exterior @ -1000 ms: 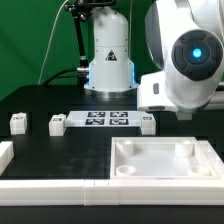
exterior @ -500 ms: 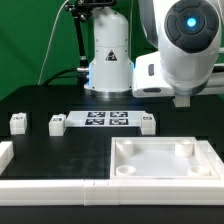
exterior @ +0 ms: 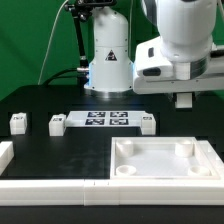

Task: Assemble one leg

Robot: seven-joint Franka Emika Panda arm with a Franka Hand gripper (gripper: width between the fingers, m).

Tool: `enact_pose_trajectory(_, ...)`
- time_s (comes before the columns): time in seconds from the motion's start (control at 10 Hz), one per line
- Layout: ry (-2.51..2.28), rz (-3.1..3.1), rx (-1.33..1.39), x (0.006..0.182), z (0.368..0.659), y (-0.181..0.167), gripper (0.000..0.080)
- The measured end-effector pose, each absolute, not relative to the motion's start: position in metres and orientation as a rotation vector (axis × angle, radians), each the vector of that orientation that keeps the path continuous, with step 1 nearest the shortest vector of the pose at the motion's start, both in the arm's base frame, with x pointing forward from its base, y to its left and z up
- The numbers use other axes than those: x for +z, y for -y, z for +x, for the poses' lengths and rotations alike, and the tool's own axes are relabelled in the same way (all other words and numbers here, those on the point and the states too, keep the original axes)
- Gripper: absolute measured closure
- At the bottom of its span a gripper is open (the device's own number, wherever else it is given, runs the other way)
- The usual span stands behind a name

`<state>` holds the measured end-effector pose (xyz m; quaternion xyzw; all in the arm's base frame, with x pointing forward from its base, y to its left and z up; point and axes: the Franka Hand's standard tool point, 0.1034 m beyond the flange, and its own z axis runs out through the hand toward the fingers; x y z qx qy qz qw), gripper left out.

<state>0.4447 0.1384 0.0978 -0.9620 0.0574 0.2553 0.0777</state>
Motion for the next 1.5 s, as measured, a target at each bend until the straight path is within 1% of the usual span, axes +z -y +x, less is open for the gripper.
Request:
enact_pose_trajectory(0.2, -0.158, -2.932, 0.508, 0.118, 0.464, -0.134, 0.0508)
enact_pose_trajectory(0.3, -0.147, -2.938, 0.460, 0.127, 0.469, -0.133, 0.0508)
enact_pose_trajectory(0.4, -0.153, -2.953, 0.328, 0.130, 0.481, -0.134, 0.0508)
enact_pose_trajectory(0.7, -0.157, -2.979, -0.027, 0.128, 0.484, -0.134, 0.0508)
enact_pose_trajectory(0.8, -0.145, -2.977, -0.165, 0.126, 0.489, -0.134, 0.0508)
enact_pose_trajectory(0.9, -0.110, -2.975, -0.286, 0.125, 0.499, -0.130, 0.0508)
enact_pose_trajectory(1.1, -0.074, -2.937, -0.561, 0.131, 0.522, -0.125, 0.0508)
enact_pose_trajectory(1.2, -0.067, -2.913, -0.657, 0.138, 0.531, -0.126, 0.0508)
enact_pose_trajectory(1.3, -0.066, -2.885, -0.766, 0.136, 0.528, -0.128, 0.0508)
enact_pose_trajectory(1.4, -0.063, -2.903, -0.705, 0.130, 0.524, -0.127, 0.0508)
enact_pose_trajectory(1.5, -0.063, -2.901, -0.713, 0.132, 0.526, -0.128, 0.0508)
